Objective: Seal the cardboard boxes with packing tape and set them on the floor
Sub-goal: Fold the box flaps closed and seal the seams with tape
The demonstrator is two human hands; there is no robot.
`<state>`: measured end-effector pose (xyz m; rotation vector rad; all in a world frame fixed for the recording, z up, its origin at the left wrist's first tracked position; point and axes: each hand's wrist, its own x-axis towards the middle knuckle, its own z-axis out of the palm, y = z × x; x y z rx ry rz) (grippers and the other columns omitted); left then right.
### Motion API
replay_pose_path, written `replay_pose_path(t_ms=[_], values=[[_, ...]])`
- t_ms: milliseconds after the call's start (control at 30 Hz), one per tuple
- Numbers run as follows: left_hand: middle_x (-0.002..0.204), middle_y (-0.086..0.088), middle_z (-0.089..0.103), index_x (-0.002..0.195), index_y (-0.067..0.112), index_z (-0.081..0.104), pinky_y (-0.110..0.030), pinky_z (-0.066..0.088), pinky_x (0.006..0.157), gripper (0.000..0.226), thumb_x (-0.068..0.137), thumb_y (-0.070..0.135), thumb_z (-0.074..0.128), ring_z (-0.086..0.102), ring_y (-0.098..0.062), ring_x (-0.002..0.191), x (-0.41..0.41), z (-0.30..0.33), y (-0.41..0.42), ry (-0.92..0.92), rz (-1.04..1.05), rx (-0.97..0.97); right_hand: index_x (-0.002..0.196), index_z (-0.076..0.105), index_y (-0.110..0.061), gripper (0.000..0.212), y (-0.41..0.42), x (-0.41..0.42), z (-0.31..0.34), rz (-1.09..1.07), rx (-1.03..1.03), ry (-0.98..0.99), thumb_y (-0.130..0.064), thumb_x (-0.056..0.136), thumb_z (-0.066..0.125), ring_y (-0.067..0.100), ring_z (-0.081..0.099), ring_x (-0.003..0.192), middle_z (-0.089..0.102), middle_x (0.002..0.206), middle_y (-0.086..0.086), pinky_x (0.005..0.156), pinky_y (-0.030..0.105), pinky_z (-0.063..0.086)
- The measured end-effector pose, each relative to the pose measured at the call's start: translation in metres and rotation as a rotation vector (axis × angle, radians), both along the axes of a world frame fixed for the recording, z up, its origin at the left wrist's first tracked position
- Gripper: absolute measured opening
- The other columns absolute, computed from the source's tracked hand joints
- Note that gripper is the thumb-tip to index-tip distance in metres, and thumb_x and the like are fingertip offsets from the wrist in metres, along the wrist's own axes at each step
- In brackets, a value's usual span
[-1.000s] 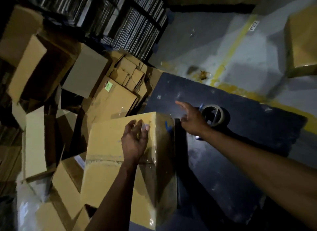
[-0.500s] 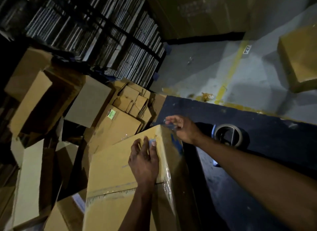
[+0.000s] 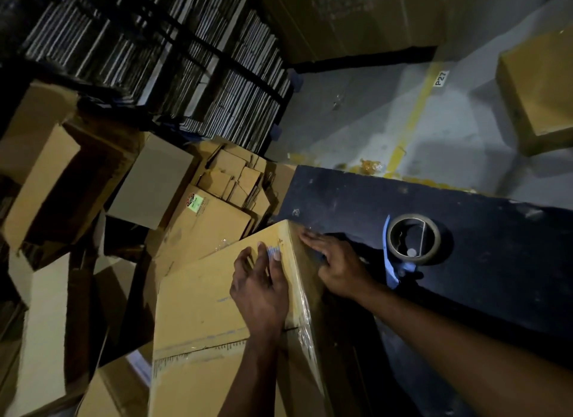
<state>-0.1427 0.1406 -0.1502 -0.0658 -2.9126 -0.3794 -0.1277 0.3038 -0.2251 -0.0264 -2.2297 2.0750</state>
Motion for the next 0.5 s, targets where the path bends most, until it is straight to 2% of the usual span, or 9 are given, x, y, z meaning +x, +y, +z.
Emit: replay_pose_path(t_ms=[67,133,200,267,300,367,433,500], values=[[0.148,-0.005,0.051,0.142,0.027,0.063,-0.056,0.049,0.106,0.058,0.103,0.063,0.039,0.052,-0.026,0.136,0.0,0.0,0.001,-0.009,0.009,0.028,0.119,0.076,-0.012,0.042,0.016,-0.003,0.01,-0.083,0.003,-0.055,-0.013,0.086,0.05,0.016,0.067,0.116,0.072,0.124,0.003,0.1,0.033,0.054],[0.148,-0.005,0.051,0.142,0.026,0.063,-0.056,0.049,0.106,0.059,0.103,0.063,0.039,0.052,-0.025,0.136,0.0,0.0,0.001,-0.004,0.005,0.03,0.113,0.078,-0.022,0.021,0.03,-0.011,0.031,-0.159,-0.09,-0.128,-0.028,0.098,0.064,0.008,0.071,0.099,0.076,0.11,-0.008,0.085,0.024,0.056],[0.148,-0.005,0.051,0.142,0.027,0.064,-0.055,0.05,0.105,0.058,0.103,0.063,0.04,0.053,-0.025,0.135,0.0,0.0,-0.001,0.003,-0.004,0.028,0.117,0.076,-0.025,0.043,0.04,-0.03,0.051,-0.113,-0.215,-0.197,-0.058,0.091,0.066,0.002,0.067,0.102,0.074,0.112,-0.013,0.086,0.02,0.052],[0.149,-0.003,0.05,0.142,0.028,0.063,-0.056,0.052,0.103,0.059,0.103,0.065,0.04,0.053,-0.024,0.135,-0.002,-0.002,-0.002,-0.008,0.0,0.048,0.122,0.074,-0.022,0.068,0.041,-0.053,0.058,0.026,-0.179,-0.241,-0.075,0.08,0.066,0.006,0.066,0.107,0.073,0.119,-0.009,0.093,0.029,0.053],[0.149,-0.003,0.049,0.142,0.028,0.062,-0.055,0.052,0.103,0.059,0.103,0.066,0.04,0.053,-0.024,0.135,-0.002,-0.003,-0.004,-0.012,0.001,0.056,0.123,0.074,-0.022,0.071,0.039,-0.063,0.055,0.093,-0.156,-0.265,-0.075,0.076,0.069,0.008,0.066,0.109,0.073,0.12,-0.006,0.097,0.034,0.054],[0.149,-0.003,0.05,0.142,0.028,0.062,-0.054,0.053,0.103,0.059,0.103,0.066,0.041,0.053,-0.024,0.135,-0.003,-0.004,-0.005,-0.012,0.0,0.057,0.114,0.078,-0.023,0.063,0.035,-0.075,0.043,0.154,-0.154,-0.29,-0.068,0.07,0.079,0.01,0.068,0.108,0.075,0.116,-0.004,0.099,0.04,0.055],[0.149,-0.003,0.05,0.142,0.028,0.062,-0.054,0.052,0.104,0.057,0.103,0.065,0.042,0.053,-0.024,0.135,-0.003,-0.004,-0.004,-0.009,0.007,0.052,0.106,0.08,-0.024,0.052,0.035,-0.079,0.028,0.159,-0.194,-0.27,-0.059,0.068,0.085,0.008,0.067,0.108,0.076,0.113,-0.003,0.099,0.035,0.054],[0.148,-0.003,0.05,0.142,0.028,0.063,-0.054,0.053,0.102,0.056,0.103,0.063,0.044,0.054,-0.024,0.133,-0.002,-0.004,-0.004,-0.005,0.006,0.057,0.107,0.08,-0.019,0.05,0.036,-0.077,0.024,0.161,-0.283,-0.229,-0.05,0.07,0.085,0.005,0.064,0.109,0.075,0.115,-0.002,0.095,0.026,0.052]])
